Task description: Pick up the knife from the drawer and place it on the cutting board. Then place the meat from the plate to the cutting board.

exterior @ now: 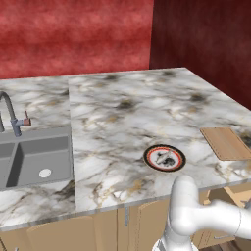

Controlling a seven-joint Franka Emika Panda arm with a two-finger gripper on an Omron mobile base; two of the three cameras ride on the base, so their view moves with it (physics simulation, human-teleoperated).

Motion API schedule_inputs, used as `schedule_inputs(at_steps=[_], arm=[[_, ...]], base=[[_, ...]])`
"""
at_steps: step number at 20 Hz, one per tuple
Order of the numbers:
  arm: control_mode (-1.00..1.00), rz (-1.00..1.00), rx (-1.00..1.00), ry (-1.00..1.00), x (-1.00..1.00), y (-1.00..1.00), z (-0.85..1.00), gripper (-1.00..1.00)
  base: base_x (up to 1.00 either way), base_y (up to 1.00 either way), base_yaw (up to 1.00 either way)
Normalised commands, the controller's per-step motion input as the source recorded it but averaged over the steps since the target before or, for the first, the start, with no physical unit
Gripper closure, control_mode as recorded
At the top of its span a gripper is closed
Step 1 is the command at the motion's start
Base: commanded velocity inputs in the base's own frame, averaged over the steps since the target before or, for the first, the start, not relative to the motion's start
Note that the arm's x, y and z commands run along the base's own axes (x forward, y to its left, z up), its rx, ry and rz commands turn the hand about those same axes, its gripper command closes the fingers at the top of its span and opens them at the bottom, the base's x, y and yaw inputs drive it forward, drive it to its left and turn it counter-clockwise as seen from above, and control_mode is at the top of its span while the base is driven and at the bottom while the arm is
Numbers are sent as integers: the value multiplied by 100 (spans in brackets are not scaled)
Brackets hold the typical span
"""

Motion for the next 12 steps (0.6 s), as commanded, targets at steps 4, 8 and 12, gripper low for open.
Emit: schedule_inputs(at_steps=[4,8,12], arm=[[-100,0,16,-17,0,12,39,-100],[-100,0,13,-25,-12,17,37,-100],[-100,1,3,-29,-46,27,52,-100]], base=[[0,0,0],[0,0,0],[0,0,0]])
